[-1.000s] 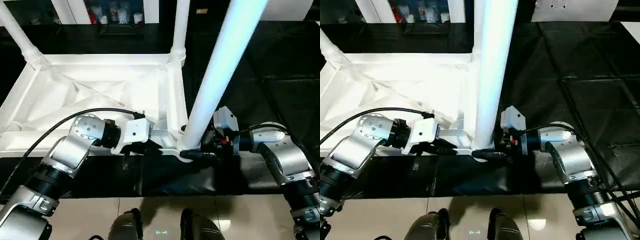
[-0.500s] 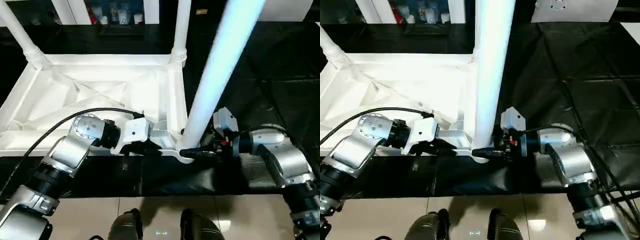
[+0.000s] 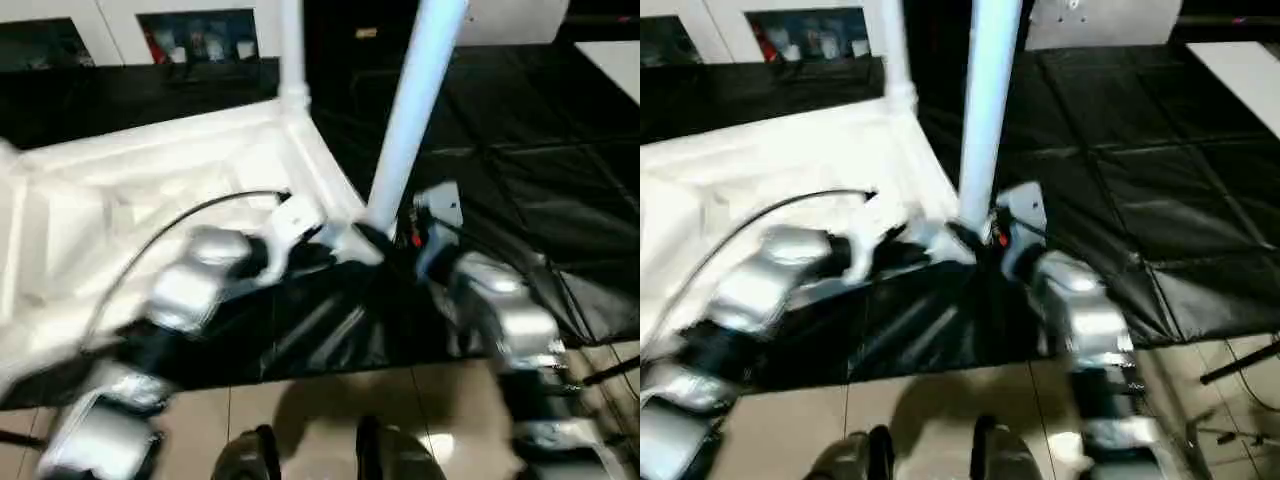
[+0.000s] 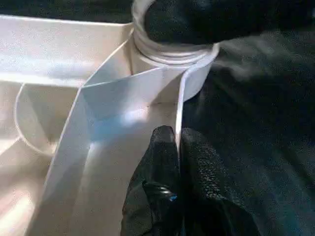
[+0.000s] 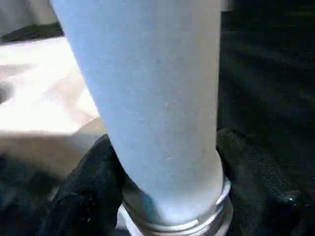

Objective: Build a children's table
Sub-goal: Rotate leg to tighten

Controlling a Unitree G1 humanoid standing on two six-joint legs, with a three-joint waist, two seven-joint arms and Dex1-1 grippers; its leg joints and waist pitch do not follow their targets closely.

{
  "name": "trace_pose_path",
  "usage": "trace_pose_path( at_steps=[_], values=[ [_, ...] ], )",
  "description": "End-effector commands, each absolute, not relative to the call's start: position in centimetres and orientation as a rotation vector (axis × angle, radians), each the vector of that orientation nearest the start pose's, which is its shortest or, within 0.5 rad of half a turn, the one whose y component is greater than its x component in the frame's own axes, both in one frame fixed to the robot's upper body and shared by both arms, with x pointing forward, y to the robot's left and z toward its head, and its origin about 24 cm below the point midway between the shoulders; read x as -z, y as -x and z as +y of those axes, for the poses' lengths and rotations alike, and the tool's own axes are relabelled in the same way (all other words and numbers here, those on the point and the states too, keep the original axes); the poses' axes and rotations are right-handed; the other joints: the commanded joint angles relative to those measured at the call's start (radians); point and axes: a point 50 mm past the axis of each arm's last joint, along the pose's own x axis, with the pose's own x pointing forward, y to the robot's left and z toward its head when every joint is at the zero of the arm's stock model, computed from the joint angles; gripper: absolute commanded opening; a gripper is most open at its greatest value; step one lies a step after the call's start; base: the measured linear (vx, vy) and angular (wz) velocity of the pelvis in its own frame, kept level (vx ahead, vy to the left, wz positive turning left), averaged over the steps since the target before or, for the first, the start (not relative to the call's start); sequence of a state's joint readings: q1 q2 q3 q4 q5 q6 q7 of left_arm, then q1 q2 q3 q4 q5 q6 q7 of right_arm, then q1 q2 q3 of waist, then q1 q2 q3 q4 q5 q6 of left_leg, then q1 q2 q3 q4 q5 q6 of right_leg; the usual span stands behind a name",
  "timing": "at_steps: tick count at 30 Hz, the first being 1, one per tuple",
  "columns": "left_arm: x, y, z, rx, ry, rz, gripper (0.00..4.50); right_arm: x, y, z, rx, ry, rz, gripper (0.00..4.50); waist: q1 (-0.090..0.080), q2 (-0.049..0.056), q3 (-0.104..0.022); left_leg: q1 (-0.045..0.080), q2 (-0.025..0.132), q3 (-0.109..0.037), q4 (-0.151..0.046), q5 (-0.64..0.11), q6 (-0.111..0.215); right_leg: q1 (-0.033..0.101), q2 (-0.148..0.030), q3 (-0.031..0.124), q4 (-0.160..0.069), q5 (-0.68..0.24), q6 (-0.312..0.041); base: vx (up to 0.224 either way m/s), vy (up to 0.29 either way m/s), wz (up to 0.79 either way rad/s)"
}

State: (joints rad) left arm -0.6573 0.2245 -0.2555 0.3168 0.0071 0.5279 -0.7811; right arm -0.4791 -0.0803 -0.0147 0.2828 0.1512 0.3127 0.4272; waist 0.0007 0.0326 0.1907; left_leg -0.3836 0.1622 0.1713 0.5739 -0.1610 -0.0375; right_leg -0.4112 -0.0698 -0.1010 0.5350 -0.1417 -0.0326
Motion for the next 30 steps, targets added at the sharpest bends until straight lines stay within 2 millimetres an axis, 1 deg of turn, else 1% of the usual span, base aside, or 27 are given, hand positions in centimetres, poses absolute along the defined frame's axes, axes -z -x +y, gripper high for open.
trace_pose_path(
  at_steps=[1, 2, 3, 5, 6, 7, 9, 10, 11, 12, 13, 14, 16, 17, 18, 19, 20, 21, 22, 23, 24, 25, 26, 27, 28, 29, 30],
  values=[
    [-11.5, -35.2, 7.9, 0.751, -0.305, 0.295, 0.00, -5.6, -32.0, -7.3, -0.617, -0.118, 0.271, 2.59, -0.007, 0.001, -0.052, 0.041, 0.057, -0.050, -0.081, -0.501, 0.004, 0.032, -0.085, 0.024, -0.096, -0.661, -0.059, -0.021, 0.052, -0.05],
    [-12.0, -35.4, 7.4, 0.689, -0.295, 0.279, 0.00, -5.4, -32.3, -7.2, -0.553, -0.113, 0.289, 2.59, -0.009, 0.006, -0.050, 0.047, 0.058, -0.050, -0.082, -0.531, 0.004, 0.030, -0.089, 0.016, -0.102, -0.661, -0.049, -0.021, 0.052, -0.05],
    [-12.2, -35.6, 7.1, 0.661, -0.292, 0.267, 0.00, -5.3, -32.5, -7.1, -0.524, -0.109, 0.297, 2.59, -0.013, 0.005, -0.050, 0.043, 0.062, -0.054, -0.086, -0.556, -0.001, 0.036, -0.088, 0.007, -0.100, -0.644, -0.045, -0.013, 0.051, -0.03],
    [-12.6, -35.5, 6.3, 0.633, -0.286, 0.251, 0.00, -5.3, -32.9, -7.1, -0.458, -0.106, 0.298, 2.59, -0.015, 0.010, -0.048, 0.045, 0.061, -0.056, -0.089, -0.588, -0.002, 0.037, -0.093, 0.001, -0.102, -0.626, -0.031, 0.000, 0.000, 0.00],
    [-12.6, -35.5, 6.3, 0.632, -0.286, 0.251, 0.00, -5.4, -32.9, -7.1, -0.453, -0.106, 0.297, 2.59, -0.016, 0.007, -0.048, 0.044, 0.059, -0.055, -0.089, -0.583, 0.001, 0.037, -0.094, 0.002, -0.104, -0.627, -0.028, 0.000, 0.000, 0.00],
    [-12.7, -35.4, 6.0, 0.629, -0.288, 0.245, 0.00, -5.5, -33.0, -7.1, -0.429, -0.103, 0.283, 2.59, -0.015, 0.005, -0.049, 0.043, 0.054, -0.053, -0.086, -0.558, 0.008, 0.035, -0.101, 0.005, -0.107, -0.636, -0.025, 0.000, 0.000, 0.00],
    [-12.7, -35.3, 5.9, 0.641, -0.302, 0.240, 0.00, -5.7, -33.0, -7.2, -0.428, -0.124, 0.263, 2.59, -0.012, 0.004, -0.051, 0.038, 0.050, -0.050, -0.084, -0.498, 0.026, 0.037, -0.110, 0.013, -0.110, -0.628, -0.028, 0.000, 0.000, 0.00],
    [-12.6, -35.2, 5.8, 0.646, -0.309, 0.239, 0.00, -5.7, -33.0, -7.2, -0.429, -0.125, 0.254, 2.59, -0.010, 0.007, -0.051, 0.034, 0.051, -0.050, -0.085, -0.479, 0.031, 0.038, -0.112, 0.016, -0.107, -0.616, -0.034, 0.000, 0.000, 0.00],
    [-12.5, -35.1, 5.9, 0.656, -0.320, 0.238, 0.00, -5.8, -33.0, -7.3, -0.430, -0.118, 0.242, 2.59, -0.008, 0.006, -0.052, 0.030, 0.055, -0.049, -0.089, -0.448, 0.039, 0.037, -0.110, 0.022, -0.099, -0.576, -0.052, 0.000, 0.000, 0.00],
    [-12.5, -35.1, 5.9, 0.656, -0.320, 0.238, 0.00, -5.8, -33.0, -7.3, -0.430, -0.118, 0.242, 2.59, -0.008, 0.006, -0.052, 0.030, 0.055, -0.049, -0.089, -0.448, 0.039, 0.037, -0.110, 0.022, -0.099, -0.576, -0.052, 0.000, 0.000, 0.00],
    [-12.4, -35.1, 6.0, 0.666, -0.331, 0.237, 0.00, -5.8, -33.0, -7.3, -0.429, -0.121, 0.235, 3.14, -0.006, 0.009, -0.054, 0.026, 0.060, -0.048, -0.093, -0.428, 0.042, 0.039, -0.109, 0.028, -0.090, -0.524, -0.079, 0.000, 0.000, 0.00],
    [-12.4, -35.1, 6.1, 0.671, -0.338, 0.236, 0.00, -5.9, -33.1, -7.4, -0.424, -0.125, 0.229, 3.14, -0.005, 0.008, -0.056, 0.024, 0.062, -0.047, -0.093, -0.417, 0.044, 0.041, -0.109, 0.031, -0.085, -0.492, -0.095, 0.000, 0.000, 0.00],
    [-12.4, -35.1, 6.4, 0.680, -0.347, 0.234, 0.00, -6.1, -33.3, -7.6, -0.423, -0.122, 0.218, 3.37, -0.003, 0.009, -0.057, 0.022, 0.061, -0.045, -0.093, -0.401, 0.049, 0.041, -0.109, 0.034, -0.081, -0.463, -0.110, 0.000, 0.000, 0.00],
    [-12.4, -35.1, 6.4, 0.680, -0.347, 0.234, 0.00, -6.1, -33.3, -7.6, -0.423, -0.122, 0.218, 3.46, -0.009, 0.006, -0.056, 0.004, 0.061, -0.050, -0.095, -0.382, 0.053, 0.055, -0.110, 0.035, -0.068, -0.438, -0.122, 0.000, 0.000, 0.00],
    [-12.4, -35.1, 6.7, 0.688, -0.354, 0.235, 0.00, -6.4, -33.4, -7.8, -0.419, -0.109, 0.197, 3.46, -0.009, 0.006, -0.056, 0.004, 0.061, -0.050, -0.095, -0.382, 0.053, 0.055, -0.110, 0.035, -0.068, -0.438, -0.122, 0.000, 0.000, 0.00],
    [-12.4, -34.9, 7.0, 0.725, -0.368, 0.223, 0.00, -6.7, -33.5, -8.4, -0.429, -0.090, 0.164, 3.65, -0.008, 0.002, -0.067, 0.002, 0.059, -0.045, -0.086, -0.332, 0.064, 0.053, -0.118, 0.043, -0.064, -0.396, -0.132, 0.000, 0.000, 0.00],
    [-12.4, -34.8, 7.2, 0.751, -0.378, 0.214, 0.00, -7.1, -33.5, -8.9, -0.438, -0.074, 0.133, 3.65, -0.010, 0.000, -0.069, -0.001, 0.055, -0.041, -0.082, -0.299, 0.074, 0.053, -0.114, 0.046, -0.057, -0.362, -0.142, 0.000, 0.000, 0.00],
    [-12.4, -34.8, 7.2, 0.751, -0.378, 0.214, 0.00, -7.1, -33.5, -8.9, -0.438, -0.074, 0.133, 3.77, -0.007, 0.002, -0.071, 0.004, 0.056, -0.034, -0.079, -0.256, 0.097, 0.047, -0.110, 0.050, -0.055, -0.322, -0.166, 0.000, 0.000, 0.00],
    [-12.3, -34.5, 7.5, 0.789, -0.394, 0.206, 0.00, -7.4, -33.5, -9.5, -0.452, -0.062, 0.107, 3.87, -0.005, 0.000, -0.072, 0.006, 0.055, -0.029, -0.074, -0.233, 0.115, 0.045, -0.107, 0.050, -0.053, -0.303, -0.183, 0.053, -0.057, 0.07],
    [-12.2, -34.4, 7.6, 0.800, -0.397, 0.209, 0.00, -7.5, -33.4, -9.8, -0.461, -0.058, 0.096, 3.93, -0.003, -0.002, -0.072, 0.000, 0.054, -0.030, -0.072, -0.219, 0.122, 0.048, -0.108, 0.051, -0.049, -0.295, -0.189, 0.053, -0.057, 0.07],
    [-11.6, -33.9, 8.3, 0.868, -0.419, 0.216, 0.00, -8.3, -33.1, -11.2, -0.511, -0.039, 0.041, 3.99, 0.001, -0.003, -0.078, -0.005, 0.053, -0.029, -0.067, -0.182, 0.138, 0.054, -0.110, 0.051, -0.041, -0.262, -0.199, 0.061, -0.060, 0.03],
    [-11.5, -33.8, 8.5, 0.878, -0.423, 0.218, 0.00, -8.4, -33.1, -11.5, -0.520, -0.033, 0.034, 4.09, 0.004, -0.002, -0.088, -0.008, 0.052, -0.026, -0.060, -0.121, 0.168, 0.057, -0.105, 0.052, -0.028, -0.178, -0.210, 0.063, -0.058, 0.02],
    [-11.2, -33.5, 8.9, 0.913, -0.438, 0.226, 0.00, -8.8, -32.9, -12.3, -0.552, -0.011, 0.010, 4.30, 0.006, 0.000, -0.094, -0.012, 0.052, -0.025, -0.051, -0.044, 0.204, 0.057, -0.099, 0.053, -0.010, -0.052, -0.236, 0.063, -0.058, 0.02],
    [-10.9, -33.1, 9.3, 0.960, -0.454, 0.229, 0.00, -9.3, -32.6, -13.2, -0.589, 0.014, -0.010, 4.30, 0.008, 0.000, -0.095, -0.014, 0.051, -0.024, -0.047, -0.005, 0.221, 0.055, -0.096, 0.054, 0.000, 0.013, -0.253, 0.055, -0.046, 0.02],
    [-10.9, -33.1, 9.4, 0.961, -0.455, 0.230, 0.00, -9.3, -32.6, -13.3, -0.591, 0.015, -0.011, 4.37, 0.009, -0.003, -0.097, -0.018, 0.048, -0.023, -0.040, 0.044, 0.262, 0.057, -0.094, 0.053, 0.013, 0.109, -0.274, 0.000, 0.000, 0.00],
    [-10.6, -32.8, 9.8, 0.985, -0.469, 0.244, 0.00, -9.6, -32.4, -13.8, -0.624, 0.032, -0.023, 4.43, 0.009, -0.003, -0.097, -0.018, 0.048, -0.023, -0.040, 0.044, 0.262, 0.057, -0.094, 0.053, 0.013, 0.109, -0.274, 0.000, 0.000, 0.00],
    [-10.4, -32.6, 10.2, 1.016, -0.489, 0.245, 0.00, -9.9, -32.2, -14.5, -0.659, 0.060, -0.034, 4.47, 0.010, -0.005, -0.089, -0.019, 0.046, -0.022, -0.039, 0.015, 0.284, 0.056, -0.094, 0.049, 0.008, 0.084, -0.278, 0.000, 0.000, 0.00]
  ],
)
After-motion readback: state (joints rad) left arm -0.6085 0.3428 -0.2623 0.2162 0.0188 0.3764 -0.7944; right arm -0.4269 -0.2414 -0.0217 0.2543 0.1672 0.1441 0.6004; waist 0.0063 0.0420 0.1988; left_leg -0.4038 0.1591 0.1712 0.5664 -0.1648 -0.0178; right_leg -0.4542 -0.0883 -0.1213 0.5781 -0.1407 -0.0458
